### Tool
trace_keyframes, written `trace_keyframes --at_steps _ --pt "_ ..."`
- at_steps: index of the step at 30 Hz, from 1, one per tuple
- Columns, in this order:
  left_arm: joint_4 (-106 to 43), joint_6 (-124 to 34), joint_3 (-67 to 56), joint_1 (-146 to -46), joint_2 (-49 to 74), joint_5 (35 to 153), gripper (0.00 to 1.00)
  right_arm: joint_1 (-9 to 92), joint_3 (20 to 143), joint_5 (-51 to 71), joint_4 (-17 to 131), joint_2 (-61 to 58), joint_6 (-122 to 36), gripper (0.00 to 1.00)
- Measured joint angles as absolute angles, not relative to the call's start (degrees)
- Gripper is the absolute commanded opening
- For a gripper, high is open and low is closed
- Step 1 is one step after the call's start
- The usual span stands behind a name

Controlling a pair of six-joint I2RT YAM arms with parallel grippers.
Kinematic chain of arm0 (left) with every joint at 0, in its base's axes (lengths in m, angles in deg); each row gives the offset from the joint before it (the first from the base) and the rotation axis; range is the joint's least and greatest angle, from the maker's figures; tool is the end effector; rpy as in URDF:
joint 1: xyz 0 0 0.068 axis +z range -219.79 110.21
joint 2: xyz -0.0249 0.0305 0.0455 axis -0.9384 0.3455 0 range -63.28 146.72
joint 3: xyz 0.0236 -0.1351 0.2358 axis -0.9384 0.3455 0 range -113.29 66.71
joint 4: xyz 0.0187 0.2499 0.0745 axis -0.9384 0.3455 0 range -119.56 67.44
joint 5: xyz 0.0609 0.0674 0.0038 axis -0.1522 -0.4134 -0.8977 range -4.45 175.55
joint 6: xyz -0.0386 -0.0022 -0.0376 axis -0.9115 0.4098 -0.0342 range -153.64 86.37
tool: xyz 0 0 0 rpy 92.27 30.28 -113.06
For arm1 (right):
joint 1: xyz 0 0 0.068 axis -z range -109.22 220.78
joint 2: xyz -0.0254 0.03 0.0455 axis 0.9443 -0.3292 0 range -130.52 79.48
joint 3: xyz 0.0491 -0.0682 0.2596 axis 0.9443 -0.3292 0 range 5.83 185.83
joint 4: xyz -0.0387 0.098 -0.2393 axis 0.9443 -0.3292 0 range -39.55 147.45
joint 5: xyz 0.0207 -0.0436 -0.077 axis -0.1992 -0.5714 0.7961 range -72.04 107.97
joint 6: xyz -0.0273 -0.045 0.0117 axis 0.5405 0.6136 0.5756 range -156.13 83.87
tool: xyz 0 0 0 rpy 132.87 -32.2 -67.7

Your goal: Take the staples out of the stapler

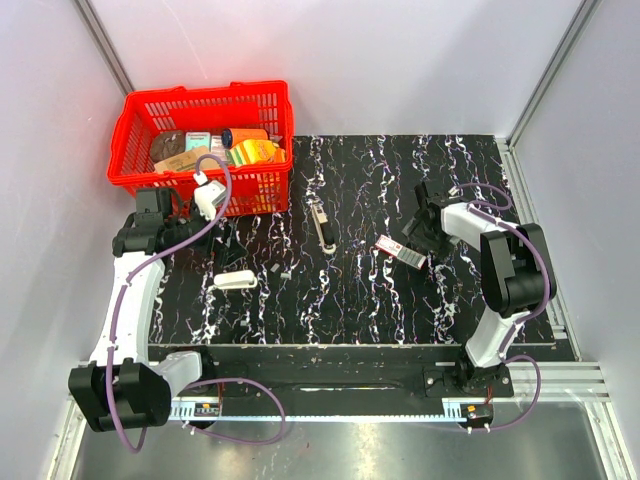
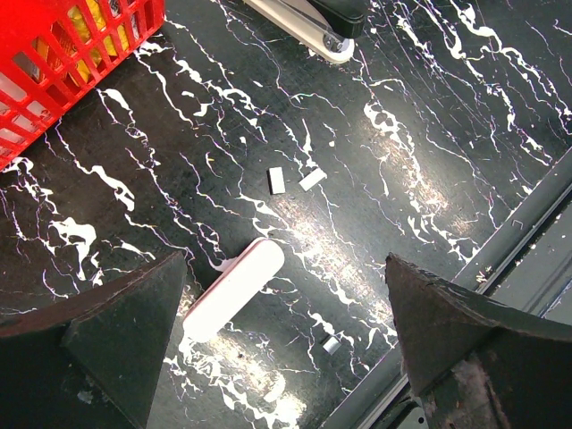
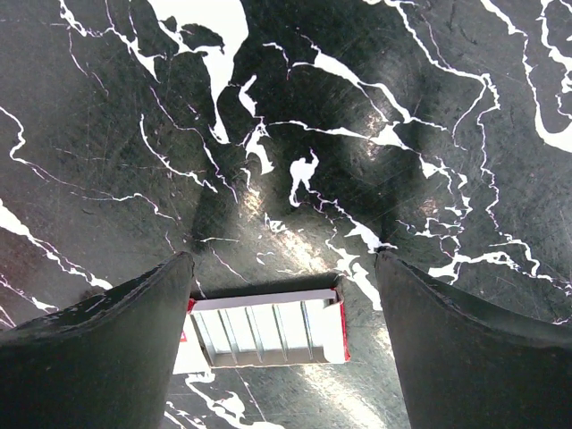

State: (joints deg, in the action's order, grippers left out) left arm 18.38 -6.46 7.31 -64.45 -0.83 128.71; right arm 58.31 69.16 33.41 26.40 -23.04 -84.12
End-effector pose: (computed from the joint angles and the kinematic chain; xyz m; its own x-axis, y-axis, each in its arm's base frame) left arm 0.2101 -0.0048 0.3167 -0.5237 0.2857 -0.8026 0.6743 0.7148 -0.1855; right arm 0.3356 0.0644 0.1610 -0.7043 0.5776 -0.4126 0.6023 0.7939 0.0833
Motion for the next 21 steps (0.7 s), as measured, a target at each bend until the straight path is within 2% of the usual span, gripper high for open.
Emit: trace_keyframes --at_steps 21 --pt "18.4 -6.5 7.3 -64.4 -0.6 128.7 0.99 51.1 71.0 34.0 25.2 -24.6 -86.5 0.87"
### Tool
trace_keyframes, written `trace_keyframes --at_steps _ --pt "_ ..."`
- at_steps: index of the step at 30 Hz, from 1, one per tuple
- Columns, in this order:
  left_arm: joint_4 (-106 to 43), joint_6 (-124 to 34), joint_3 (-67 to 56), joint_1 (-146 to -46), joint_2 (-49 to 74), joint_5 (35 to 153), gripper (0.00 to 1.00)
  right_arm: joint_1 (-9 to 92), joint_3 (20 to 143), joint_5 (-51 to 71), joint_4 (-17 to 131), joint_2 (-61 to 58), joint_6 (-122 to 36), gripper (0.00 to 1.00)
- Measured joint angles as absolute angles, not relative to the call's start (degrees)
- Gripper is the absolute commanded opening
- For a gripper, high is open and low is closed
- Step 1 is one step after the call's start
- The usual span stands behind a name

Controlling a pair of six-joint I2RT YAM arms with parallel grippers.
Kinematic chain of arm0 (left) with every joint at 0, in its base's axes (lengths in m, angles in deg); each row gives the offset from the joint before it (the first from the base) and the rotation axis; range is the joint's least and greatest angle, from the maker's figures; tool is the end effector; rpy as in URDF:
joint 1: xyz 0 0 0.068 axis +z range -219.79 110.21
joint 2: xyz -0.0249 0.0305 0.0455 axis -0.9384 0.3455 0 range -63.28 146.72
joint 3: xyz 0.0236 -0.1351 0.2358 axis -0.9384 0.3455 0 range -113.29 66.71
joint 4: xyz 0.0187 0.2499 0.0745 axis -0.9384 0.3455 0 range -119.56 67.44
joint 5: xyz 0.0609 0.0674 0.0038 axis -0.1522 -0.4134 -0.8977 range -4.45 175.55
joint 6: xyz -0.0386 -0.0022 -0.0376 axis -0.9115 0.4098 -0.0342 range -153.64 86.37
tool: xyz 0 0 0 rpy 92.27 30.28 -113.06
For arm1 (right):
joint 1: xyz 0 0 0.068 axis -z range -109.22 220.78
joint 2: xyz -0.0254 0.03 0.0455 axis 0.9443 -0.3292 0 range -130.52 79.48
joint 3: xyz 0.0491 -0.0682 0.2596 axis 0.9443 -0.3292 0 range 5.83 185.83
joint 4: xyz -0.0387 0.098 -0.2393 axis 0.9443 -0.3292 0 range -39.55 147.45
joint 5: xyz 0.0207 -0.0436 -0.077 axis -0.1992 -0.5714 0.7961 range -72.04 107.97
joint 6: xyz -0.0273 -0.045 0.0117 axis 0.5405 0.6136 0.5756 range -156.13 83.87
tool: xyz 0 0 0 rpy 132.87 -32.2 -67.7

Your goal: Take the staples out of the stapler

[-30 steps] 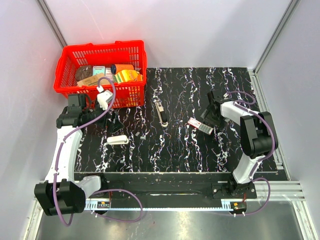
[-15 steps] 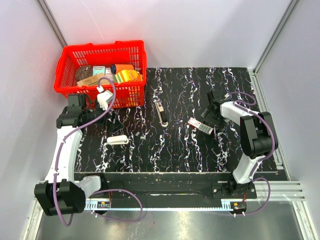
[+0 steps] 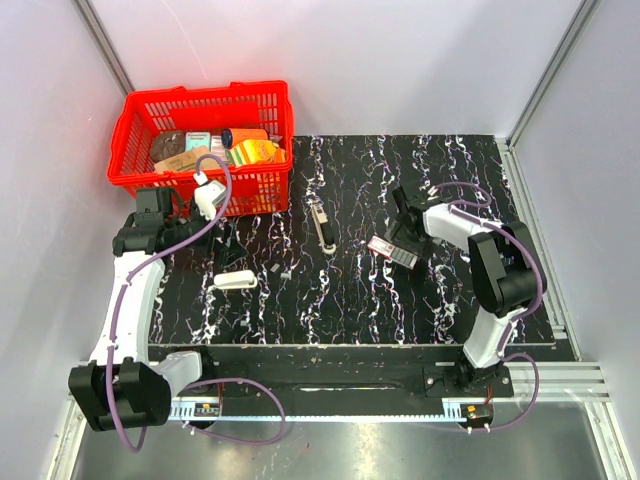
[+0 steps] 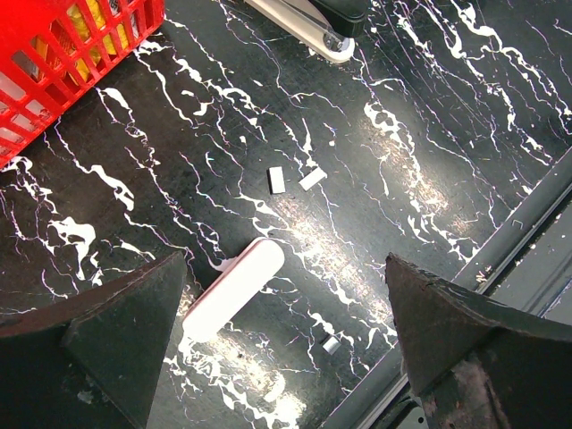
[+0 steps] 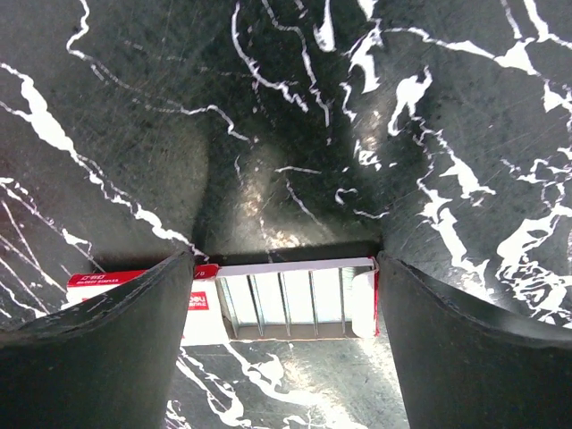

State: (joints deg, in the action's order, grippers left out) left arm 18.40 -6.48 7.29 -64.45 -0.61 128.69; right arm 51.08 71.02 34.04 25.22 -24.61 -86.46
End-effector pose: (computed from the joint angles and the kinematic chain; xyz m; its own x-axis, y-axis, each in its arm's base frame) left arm 0.2109 -0.0047 0.3161 -0.5271 0.2852 -0.8005 0.6732 0.7150 -0.1885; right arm 0.3306 0.1078 0.1601 -0.7531 0.5159 -0.4083 0.5327 0.8423 0.0815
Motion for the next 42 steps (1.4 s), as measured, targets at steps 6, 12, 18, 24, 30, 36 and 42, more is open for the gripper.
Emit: trace_keyframes --at_steps 6,12,18,24,30,36,42 --pt "18.4 -6.3 7.3 -64.4 -1.3 128.2 0.99 47.3 71.3 34.4 24.9 -24.9 -87.1 0.86" --pt "18.4 -5.9 7.3 -64.4 -2.8 127.5 0.99 40.6 72.4 34.5 23.5 -25.6 -88.1 0.86" --pt "18.4 -5.4 7.9 -64.4 -2.9 127.4 0.99 36.9 71.1 35.4 23.4 -24.8 -89.3 0.86" --pt "18.5 -5.1 8.0 -64.4 -2.9 127.3 0.99 33.5 69.9 36.9 23.2 -24.1 -90.0 0.86" --pt "18.5 -5.2 8.0 -64.4 -2.9 127.3 0.99 26.8 70.2 37.2 21.0 -24.2 -91.5 0.87" --pt "18.4 -5.2 8.0 -64.4 -2.9 127.3 0.99 23.6 70.2 36.9 19.9 -24.1 -93.5 0.87" --pt "18.4 -5.2 8.3 -64.4 -2.9 127.2 0.99 23.5 69.7 36.3 19.5 -23.3 -96.2 0.89"
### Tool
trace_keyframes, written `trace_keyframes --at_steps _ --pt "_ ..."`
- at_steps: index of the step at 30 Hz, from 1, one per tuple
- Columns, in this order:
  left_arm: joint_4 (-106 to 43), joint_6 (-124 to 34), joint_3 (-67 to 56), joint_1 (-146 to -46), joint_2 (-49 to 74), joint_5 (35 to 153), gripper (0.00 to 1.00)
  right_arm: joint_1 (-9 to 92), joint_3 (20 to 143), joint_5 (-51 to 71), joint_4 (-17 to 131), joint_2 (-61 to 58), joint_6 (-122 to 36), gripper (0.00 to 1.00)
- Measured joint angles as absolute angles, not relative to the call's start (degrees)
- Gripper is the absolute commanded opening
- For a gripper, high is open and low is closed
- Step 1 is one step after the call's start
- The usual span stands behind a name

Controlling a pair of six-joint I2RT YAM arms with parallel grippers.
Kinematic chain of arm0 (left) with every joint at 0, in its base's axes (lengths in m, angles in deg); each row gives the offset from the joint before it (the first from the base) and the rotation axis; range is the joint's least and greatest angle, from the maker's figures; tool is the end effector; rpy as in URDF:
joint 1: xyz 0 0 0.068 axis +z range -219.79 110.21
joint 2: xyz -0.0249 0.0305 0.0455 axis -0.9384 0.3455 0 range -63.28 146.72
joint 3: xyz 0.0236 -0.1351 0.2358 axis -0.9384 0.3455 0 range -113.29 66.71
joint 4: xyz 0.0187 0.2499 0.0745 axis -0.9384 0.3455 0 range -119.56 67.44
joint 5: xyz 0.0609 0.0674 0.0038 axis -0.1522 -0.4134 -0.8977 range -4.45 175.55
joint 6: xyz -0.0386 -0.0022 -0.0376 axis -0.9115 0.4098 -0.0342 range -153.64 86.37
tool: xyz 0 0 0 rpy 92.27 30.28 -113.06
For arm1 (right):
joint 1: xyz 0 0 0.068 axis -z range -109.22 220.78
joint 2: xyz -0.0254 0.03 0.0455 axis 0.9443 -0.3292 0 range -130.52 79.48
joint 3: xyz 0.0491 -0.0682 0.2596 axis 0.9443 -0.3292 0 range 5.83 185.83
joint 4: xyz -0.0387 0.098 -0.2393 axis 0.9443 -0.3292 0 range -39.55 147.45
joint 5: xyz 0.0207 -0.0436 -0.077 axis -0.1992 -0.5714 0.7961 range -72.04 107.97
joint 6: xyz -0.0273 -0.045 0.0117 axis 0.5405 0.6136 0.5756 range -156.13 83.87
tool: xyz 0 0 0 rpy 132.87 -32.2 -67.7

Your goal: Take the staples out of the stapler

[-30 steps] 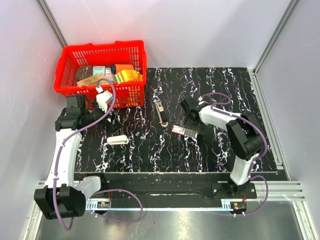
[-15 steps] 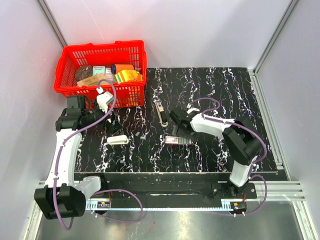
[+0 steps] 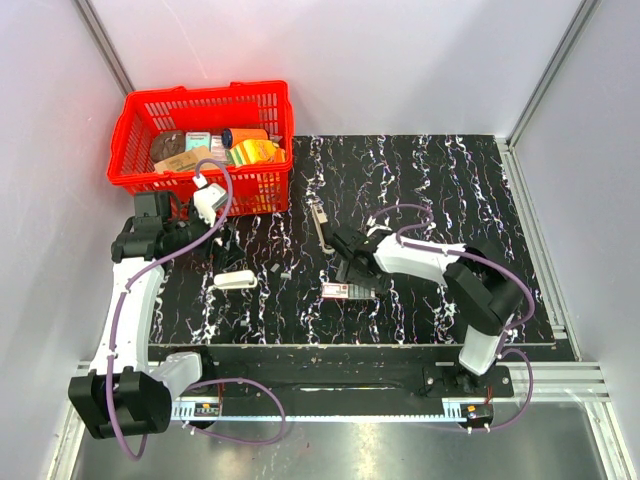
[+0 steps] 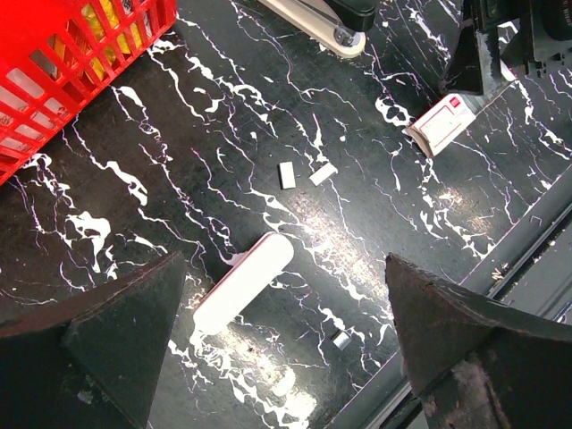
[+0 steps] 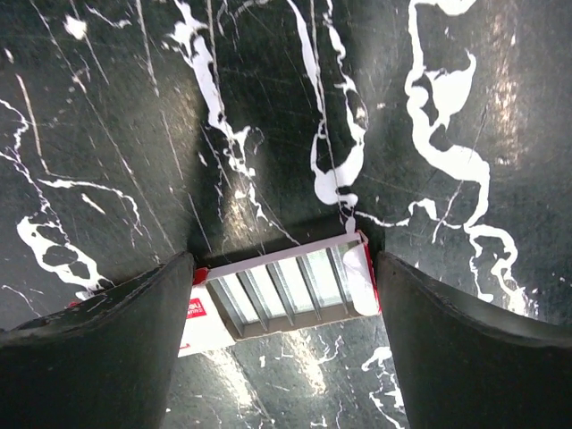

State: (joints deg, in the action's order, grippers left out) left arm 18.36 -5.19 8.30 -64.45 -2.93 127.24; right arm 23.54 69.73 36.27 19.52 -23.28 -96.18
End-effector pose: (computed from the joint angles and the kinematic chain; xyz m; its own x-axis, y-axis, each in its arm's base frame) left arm 0.2025 -0.0048 0.3177 -0.4992 0.3106 -0.8089 0.6768 0.7227 -0.1402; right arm 0.2332 0.2356 0.1591 -0.8917 0.2472 -0.3791 0.2490 0.9675 0.0452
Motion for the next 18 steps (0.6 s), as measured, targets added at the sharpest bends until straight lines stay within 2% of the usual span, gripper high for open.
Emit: trace_keyframes --at_steps 5,10,18 --pt "18.3 -5.4 8.3 -64.4 -2.8 126.8 0.99 23.3 71.0 36.6 14.7 -22.9 -96.7 0.92" --pt "18.5 -5.9 8.3 -64.3 -1.5 126.8 0.99 23.0 80.2 39.9 10.5 -21.6 -92.5 0.92" --pt "18.9 -7.2 7.4 -61.4 0.4 127.0 0.99 22.2 88.2 39.5 17.0 -19.6 -85.8 0.80"
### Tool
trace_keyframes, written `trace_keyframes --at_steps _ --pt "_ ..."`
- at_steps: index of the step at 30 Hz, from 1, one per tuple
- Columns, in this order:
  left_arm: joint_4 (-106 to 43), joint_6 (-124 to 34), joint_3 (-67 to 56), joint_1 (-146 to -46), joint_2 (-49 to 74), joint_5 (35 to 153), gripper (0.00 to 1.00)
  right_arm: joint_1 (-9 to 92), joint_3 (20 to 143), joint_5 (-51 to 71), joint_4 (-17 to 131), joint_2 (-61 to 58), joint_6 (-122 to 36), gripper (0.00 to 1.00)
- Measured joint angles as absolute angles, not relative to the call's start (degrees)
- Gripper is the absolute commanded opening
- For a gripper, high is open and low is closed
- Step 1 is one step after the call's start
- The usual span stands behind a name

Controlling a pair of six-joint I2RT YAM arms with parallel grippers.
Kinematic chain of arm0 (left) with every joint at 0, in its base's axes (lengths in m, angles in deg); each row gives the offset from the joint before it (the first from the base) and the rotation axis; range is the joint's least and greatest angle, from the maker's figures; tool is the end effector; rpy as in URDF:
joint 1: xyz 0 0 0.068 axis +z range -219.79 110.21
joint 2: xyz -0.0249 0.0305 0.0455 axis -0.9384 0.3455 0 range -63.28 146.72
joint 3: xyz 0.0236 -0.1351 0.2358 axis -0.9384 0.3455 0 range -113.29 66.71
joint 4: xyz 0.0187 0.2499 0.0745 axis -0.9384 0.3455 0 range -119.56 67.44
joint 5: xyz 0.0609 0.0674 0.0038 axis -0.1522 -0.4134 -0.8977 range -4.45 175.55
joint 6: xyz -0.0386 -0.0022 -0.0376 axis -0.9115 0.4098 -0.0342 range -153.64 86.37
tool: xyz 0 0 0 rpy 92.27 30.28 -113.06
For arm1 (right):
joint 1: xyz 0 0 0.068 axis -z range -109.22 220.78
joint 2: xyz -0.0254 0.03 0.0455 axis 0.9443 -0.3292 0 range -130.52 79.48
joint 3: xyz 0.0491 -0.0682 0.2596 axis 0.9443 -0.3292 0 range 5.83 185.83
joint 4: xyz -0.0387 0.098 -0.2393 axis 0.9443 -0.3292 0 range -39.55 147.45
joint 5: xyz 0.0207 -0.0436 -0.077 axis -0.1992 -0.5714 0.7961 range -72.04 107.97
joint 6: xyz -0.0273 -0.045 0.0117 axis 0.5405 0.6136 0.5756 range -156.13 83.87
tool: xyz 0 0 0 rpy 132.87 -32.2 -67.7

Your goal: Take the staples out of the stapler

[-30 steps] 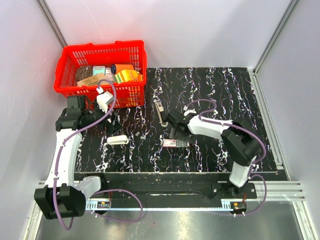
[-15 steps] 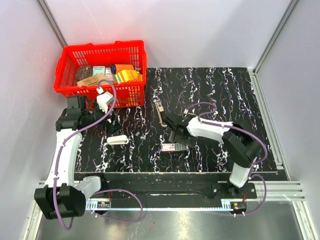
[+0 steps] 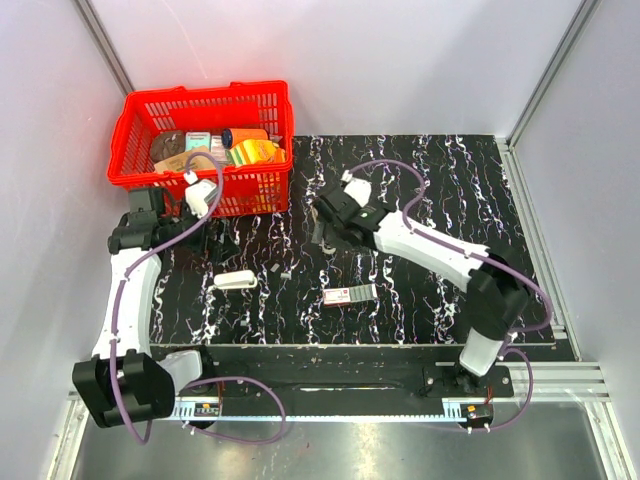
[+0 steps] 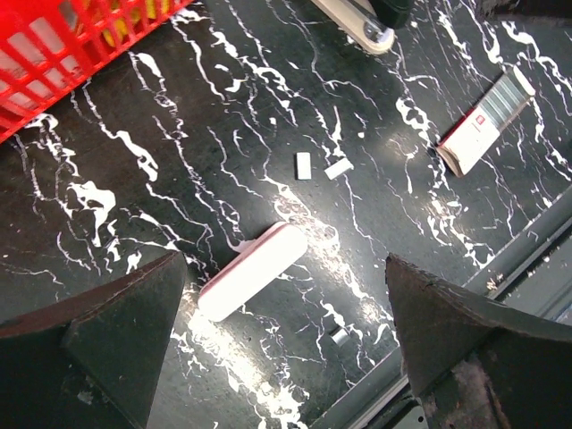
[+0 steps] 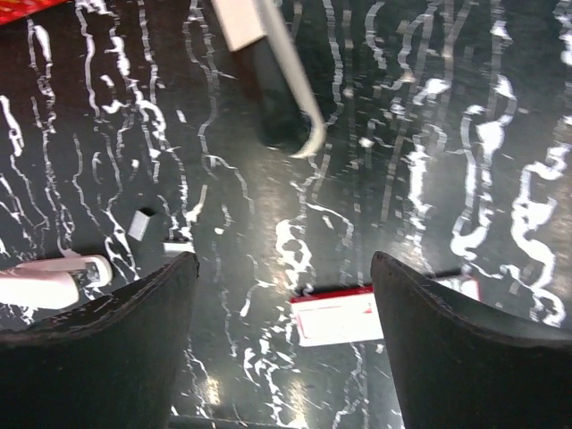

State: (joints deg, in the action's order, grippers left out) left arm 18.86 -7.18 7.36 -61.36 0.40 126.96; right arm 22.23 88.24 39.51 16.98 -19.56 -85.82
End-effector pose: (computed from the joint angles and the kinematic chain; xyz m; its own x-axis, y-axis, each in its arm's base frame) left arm 0.2139 0.0079 0.3113 -0.5777 0.2522 -0.7763 0.6069 0.7687 -0.2019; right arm 0.2558 0.2698 0.2717 -0.7904 0.1763 -0.5866 0.0582 0.9750 0.2146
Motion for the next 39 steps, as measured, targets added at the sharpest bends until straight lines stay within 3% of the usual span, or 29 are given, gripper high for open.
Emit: trace_keyframes --at_steps 16,24,39 --pt "18.9 -6.9 7.1 -51.7 -0.3 127.6 0.99 14.8 119.1 34.5 14.7 -53.2 -87.0 0.74" --pt "18.9 -6.5 7.1 -51.2 -0.3 127.6 0.99 14.5 128.9 33.3 10.8 -58.3 -87.9 0.72" --pt "19.0 -4.5 7.3 -49.6 -1.6 128.1 0.99 13.5 132.3 30.3 7.0 -62.8 -88.9 0.67"
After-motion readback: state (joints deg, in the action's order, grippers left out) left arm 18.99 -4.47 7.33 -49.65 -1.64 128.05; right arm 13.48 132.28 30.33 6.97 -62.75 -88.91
